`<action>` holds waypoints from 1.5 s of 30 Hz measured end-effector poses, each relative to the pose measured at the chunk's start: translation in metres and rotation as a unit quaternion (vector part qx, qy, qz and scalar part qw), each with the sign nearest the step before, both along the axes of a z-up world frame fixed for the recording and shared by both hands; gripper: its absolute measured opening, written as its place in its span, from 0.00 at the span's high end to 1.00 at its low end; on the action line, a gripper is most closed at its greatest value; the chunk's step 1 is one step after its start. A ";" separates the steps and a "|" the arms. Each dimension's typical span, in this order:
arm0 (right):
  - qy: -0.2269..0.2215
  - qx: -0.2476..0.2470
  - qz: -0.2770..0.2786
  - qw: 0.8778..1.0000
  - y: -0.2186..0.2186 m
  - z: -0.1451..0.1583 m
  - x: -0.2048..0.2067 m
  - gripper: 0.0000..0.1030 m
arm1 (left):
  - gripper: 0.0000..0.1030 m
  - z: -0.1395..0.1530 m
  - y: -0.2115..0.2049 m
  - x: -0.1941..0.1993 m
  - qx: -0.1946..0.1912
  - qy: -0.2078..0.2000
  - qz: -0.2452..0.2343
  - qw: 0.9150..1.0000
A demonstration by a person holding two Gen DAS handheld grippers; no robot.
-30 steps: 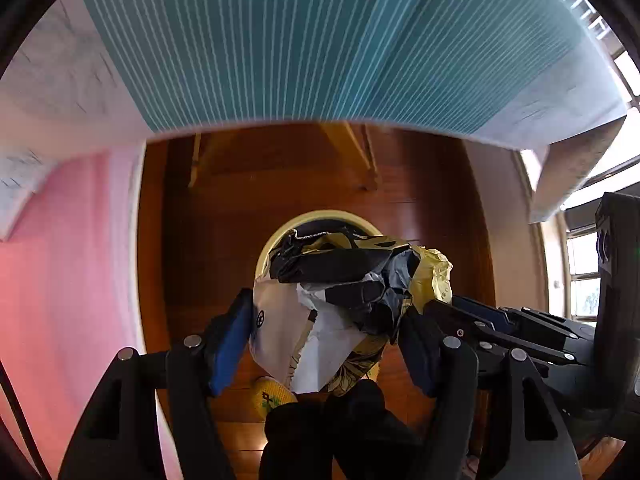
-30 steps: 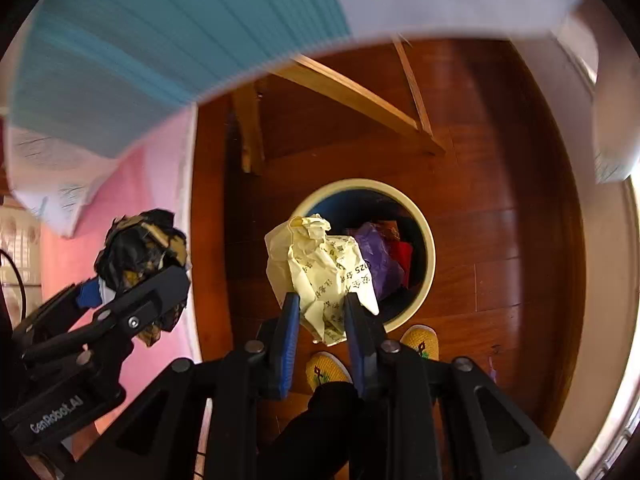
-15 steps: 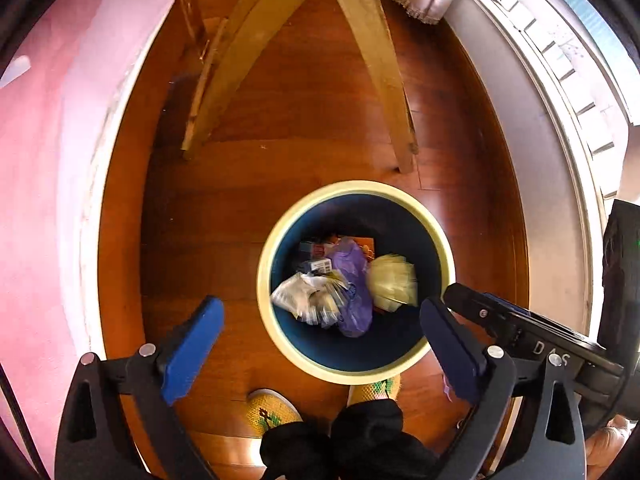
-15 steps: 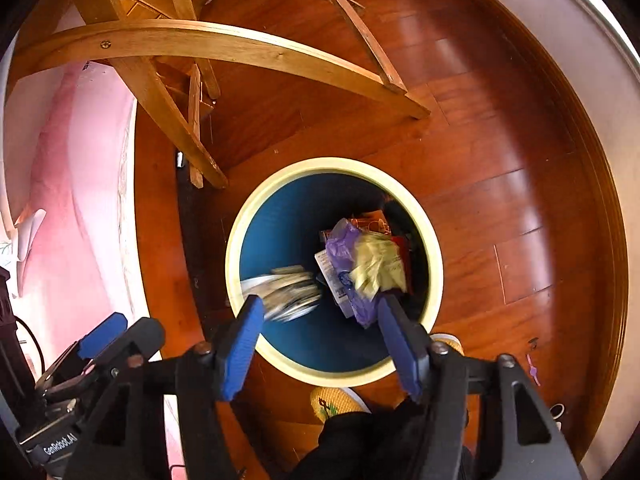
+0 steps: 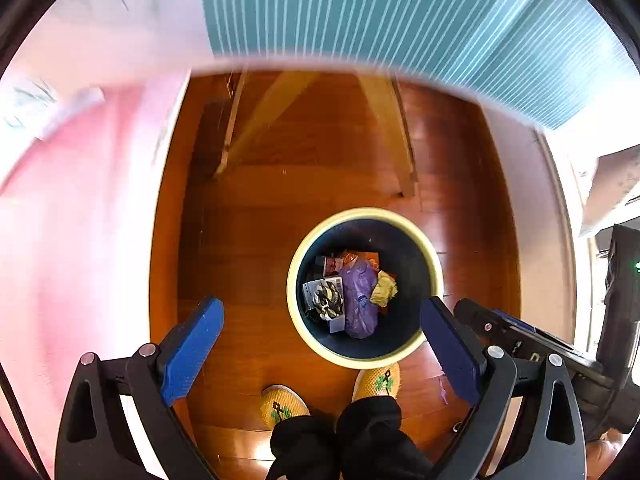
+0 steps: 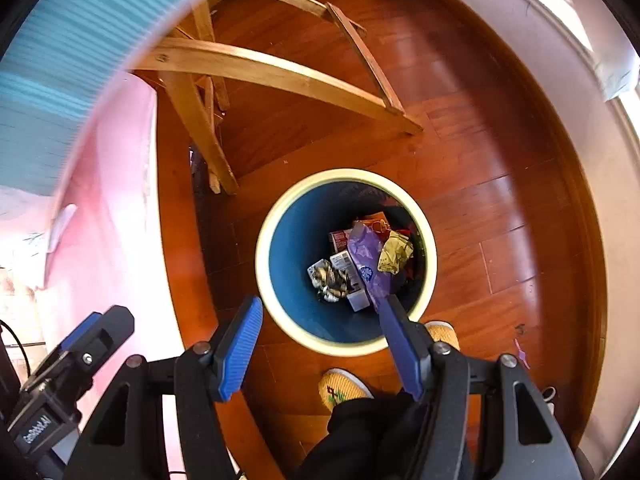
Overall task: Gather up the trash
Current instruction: 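Raise both tools back toward the table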
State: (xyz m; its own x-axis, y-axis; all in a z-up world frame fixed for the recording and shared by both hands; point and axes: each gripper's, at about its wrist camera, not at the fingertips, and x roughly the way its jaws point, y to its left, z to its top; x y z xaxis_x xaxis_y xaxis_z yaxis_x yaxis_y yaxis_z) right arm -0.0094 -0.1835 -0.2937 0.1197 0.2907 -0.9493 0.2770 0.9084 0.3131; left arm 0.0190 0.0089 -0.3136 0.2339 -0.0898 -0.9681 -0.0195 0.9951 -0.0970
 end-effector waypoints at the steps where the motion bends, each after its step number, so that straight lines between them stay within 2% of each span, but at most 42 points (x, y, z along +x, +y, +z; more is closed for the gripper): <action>1: -0.002 -0.003 0.002 1.000 0.001 0.010 -0.001 0.40 | 0.05 0.014 0.000 -0.002 -0.001 -0.006 -0.002 1.000; 7: -0.026 -0.021 0.023 0.999 0.014 0.094 -0.007 0.40 | 0.05 0.108 -0.001 -0.014 -0.003 -0.049 -0.016 0.999; 12: -0.054 -0.050 0.064 0.995 0.034 0.172 -0.015 0.40 | 0.05 0.187 0.005 -0.029 -0.006 -0.085 -0.030 0.996; 16: -0.072 -0.059 0.087 0.992 0.047 0.221 -0.021 0.40 | 0.05 0.242 0.015 -0.041 -0.003 -0.114 -0.035 0.993; 20: -0.095 -0.064 0.109 0.987 0.060 0.267 -0.026 0.40 | 0.05 0.288 0.025 -0.052 0.007 -0.145 -0.037 0.989; 26: -0.161 -0.081 0.115 0.977 0.068 0.334 -0.030 0.40 | 0.05 0.353 0.043 -0.055 0.036 -0.201 -0.039 0.978; 29: -0.199 -0.090 0.110 0.970 0.070 0.369 -0.027 0.40 | 0.05 0.387 0.055 -0.051 0.035 -0.227 -0.038 0.973; 37: -0.283 -0.096 0.114 0.947 0.085 0.449 -0.004 0.40 | 0.05 0.454 0.076 -0.038 0.039 -0.279 -0.033 0.959; 40: -0.311 -0.097 0.118 0.938 0.092 0.470 0.005 0.40 | 0.05 0.468 0.081 -0.032 0.041 -0.291 -0.035 0.955; 45: -0.337 -0.097 0.122 0.929 0.101 0.486 0.015 0.40 | 0.05 0.480 0.086 -0.025 0.051 -0.310 -0.040 0.949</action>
